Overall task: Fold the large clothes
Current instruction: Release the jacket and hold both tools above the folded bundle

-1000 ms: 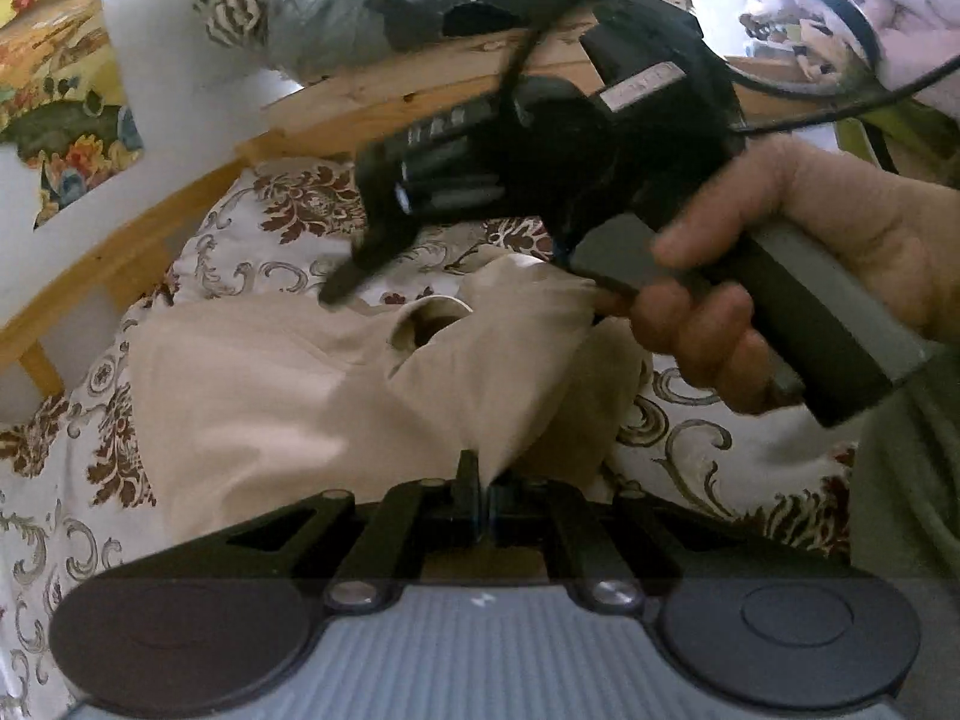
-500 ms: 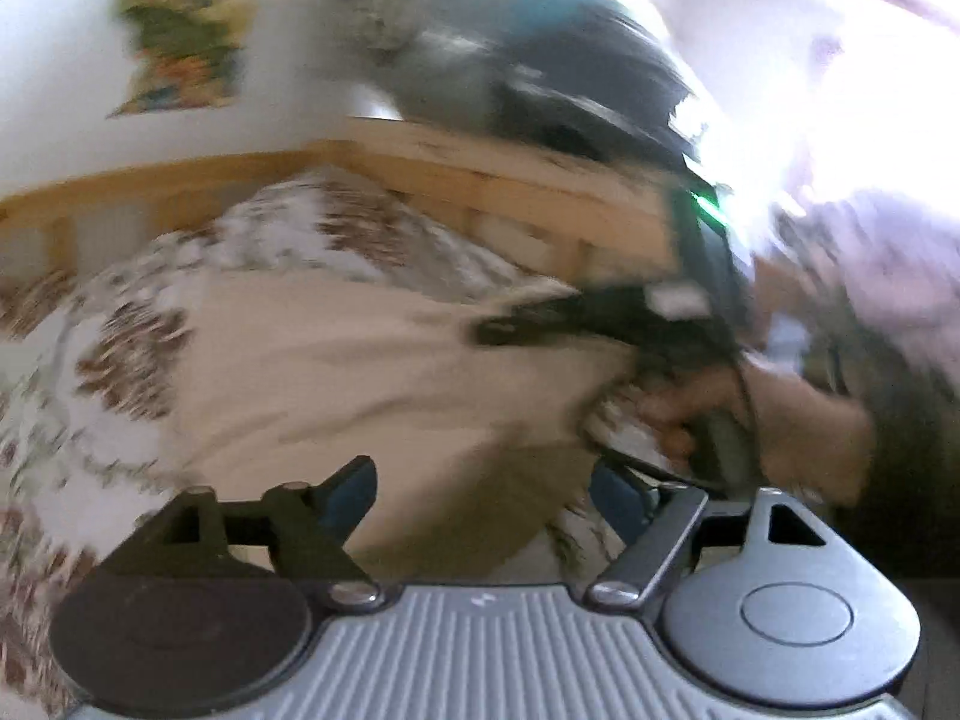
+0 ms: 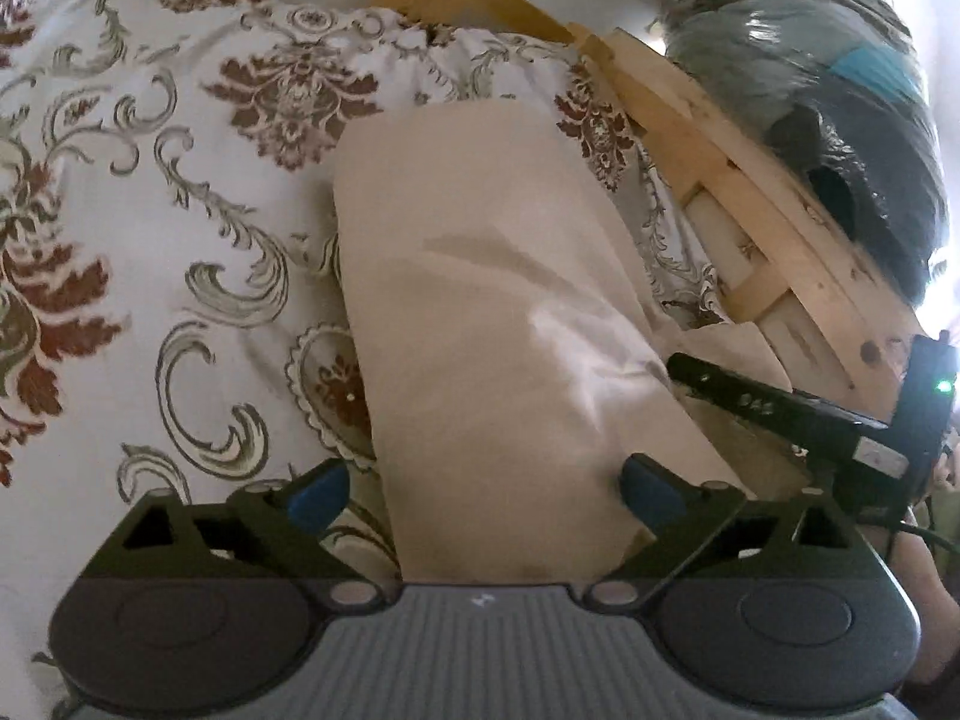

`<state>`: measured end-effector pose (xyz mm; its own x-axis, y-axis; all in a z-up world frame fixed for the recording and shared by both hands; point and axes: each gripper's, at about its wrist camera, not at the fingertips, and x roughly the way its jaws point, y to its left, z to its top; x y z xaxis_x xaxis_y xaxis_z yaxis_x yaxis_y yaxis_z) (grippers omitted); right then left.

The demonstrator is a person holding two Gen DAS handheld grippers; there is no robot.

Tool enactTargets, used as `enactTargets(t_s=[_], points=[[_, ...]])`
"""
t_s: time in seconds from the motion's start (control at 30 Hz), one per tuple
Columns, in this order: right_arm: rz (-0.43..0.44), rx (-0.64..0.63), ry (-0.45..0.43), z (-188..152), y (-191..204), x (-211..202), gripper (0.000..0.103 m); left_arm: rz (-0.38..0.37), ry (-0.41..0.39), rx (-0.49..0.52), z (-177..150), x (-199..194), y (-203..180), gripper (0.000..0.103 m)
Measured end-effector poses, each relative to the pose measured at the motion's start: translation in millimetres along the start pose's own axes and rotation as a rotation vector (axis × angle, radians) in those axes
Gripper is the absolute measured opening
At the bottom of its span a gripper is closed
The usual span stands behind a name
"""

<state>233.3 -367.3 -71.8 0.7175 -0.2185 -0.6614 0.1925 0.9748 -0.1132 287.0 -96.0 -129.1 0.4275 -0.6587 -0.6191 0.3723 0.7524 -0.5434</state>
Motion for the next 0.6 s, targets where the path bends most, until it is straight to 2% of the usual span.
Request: enactTargets(t_s=[0.03,0.1,0.2,0.23,0.27,0.3,0.47,0.6], points=[[0.002,0.017,-0.004,0.3,-2.4,-2.5,0.029,0.0,0.002,-0.008,-1.1,0.5,2.3,0.099],[0.006,0.057,-0.026,0.3,-8.5,-10.2,0.042,0.011,-0.005,0.014,1.0,1.5,0.2,0.099],[0.039,0.129,-0.051,-0.2,-18.8,-21.1,0.047,0.023,-0.02,0.04,-2.5,0.1,-5.4,0.099],[0.042,0.152,-0.059,0.1,-21.5,-22.5,0.051,0.021,-0.021,0.035,-2.2,-0.2,-5.3,0.099],[0.04,0.17,-0.063,0.6,-23.1,-23.5,0.061,0.018,-0.022,0.031,-2.0,0.3,-4.7,0.099],[0.041,0.182,-0.067,0.9,-24.4,-23.4,0.064,0.015,-0.025,0.03,-2.3,-0.2,-4.2,0.1],[0.093,0.243,-0.039,2.9,-27.7,-9.3,0.065,0.017,-0.023,0.008,-2.7,0.0,-1.8,0.103],[0.085,0.233,-0.018,3.3,-24.3,-6.4,0.066,0.022,-0.031,0.009,-3.9,-0.5,-2.7,0.103]])
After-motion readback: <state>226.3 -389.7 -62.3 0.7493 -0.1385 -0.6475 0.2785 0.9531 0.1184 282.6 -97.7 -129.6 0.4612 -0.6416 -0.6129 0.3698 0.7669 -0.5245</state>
